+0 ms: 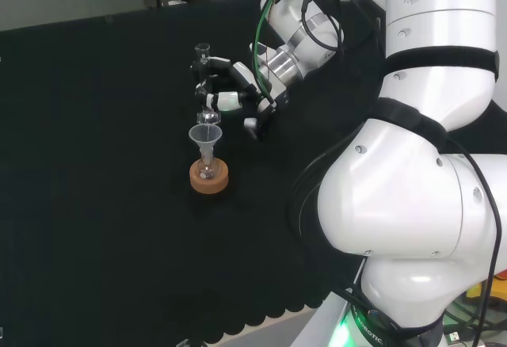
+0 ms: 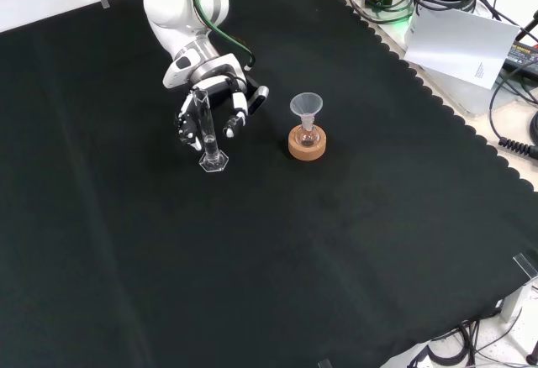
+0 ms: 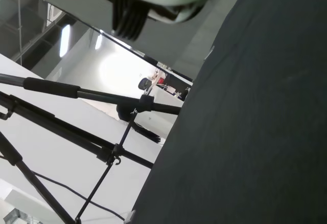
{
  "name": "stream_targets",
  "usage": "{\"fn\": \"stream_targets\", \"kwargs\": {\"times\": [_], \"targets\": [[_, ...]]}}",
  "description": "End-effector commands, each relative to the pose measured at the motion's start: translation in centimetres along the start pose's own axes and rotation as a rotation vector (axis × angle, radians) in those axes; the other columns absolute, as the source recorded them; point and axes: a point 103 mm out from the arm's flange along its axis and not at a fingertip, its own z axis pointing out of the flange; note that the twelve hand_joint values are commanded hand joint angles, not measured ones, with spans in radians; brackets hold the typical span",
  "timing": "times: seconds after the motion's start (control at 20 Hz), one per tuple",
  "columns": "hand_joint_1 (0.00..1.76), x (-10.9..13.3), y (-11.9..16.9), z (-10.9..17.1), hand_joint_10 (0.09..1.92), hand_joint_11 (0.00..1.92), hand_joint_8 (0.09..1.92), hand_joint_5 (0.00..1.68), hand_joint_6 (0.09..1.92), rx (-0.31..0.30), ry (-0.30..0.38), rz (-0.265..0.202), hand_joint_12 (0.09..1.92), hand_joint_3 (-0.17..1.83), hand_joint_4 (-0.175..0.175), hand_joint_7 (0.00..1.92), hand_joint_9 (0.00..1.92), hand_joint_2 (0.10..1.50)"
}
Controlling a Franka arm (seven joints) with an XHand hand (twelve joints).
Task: Pick up the graduated cylinder.
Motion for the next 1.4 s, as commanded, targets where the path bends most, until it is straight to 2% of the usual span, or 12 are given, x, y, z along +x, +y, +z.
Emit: {"fn": "stream_targets", "kwargs": {"times": [0.05, 0.4, 0.55, 0.65, 0.75, 0.85, 1.1, 1.4], "targets": [[1.04, 0.1, 0.3, 0.1, 0.34, 0.8, 0.6, 0.62, 0.59, -0.008, 0.002, 0.004, 1.09, 0.66, -0.023, 0.65, 1.01, 0.7], [1.02, -0.1, 0.4, 0.1, 0.31, 0.83, 0.6, 0.65, 0.59, -0.02, -0.002, 0.01, 1.08, 0.62, -0.019, 0.66, 1.04, 0.75], [1.02, 0.1, 0.5, -0.1, 0.29, 0.89, 0.59, 0.7, 0.6, -0.039, -0.01, 0.015, 1.03, 0.59, -0.016, 0.7, 1.09, 0.83], [1.02, 0.3, 0.5, -0.3, 0.27, 0.96, 0.61, 0.76, 0.6, -0.056, -0.038, 0.02, 0.99, 0.58, -0.011, 0.75, 1.13, 0.89], [1.04, 0.6, 0.4, -0.6, 0.25, 1.07, 0.62, 0.82, 0.99, -0.047, -0.082, 0.015, 0.94, 0.3, -0.023, 0.84, 1.2, 1.04], [1.06, 0.8, 0.4, -0.9, 0.2, 1.17, 0.59, 0.87, 1.12, -0.042, -0.12, 0.013, 0.87, 0.11, -0.048, 0.94, 1.27, 1.12], [1.09, 1.7, 0.5, -1.6, 0.11, 1.28, 0.52, 0.89, 1.15, -0.007, -0.225, 0.0, 0.79, 0.01, -0.091, 1.06, 1.36, 1.16], [1.11, 2.8, 0.4, -2.5, 0.09, 1.33, 0.49, 0.92, 1.12, 0.031, -0.301, -0.005, 0.76, 0.0, -0.104, 1.11, 1.4, 1.16]]}}
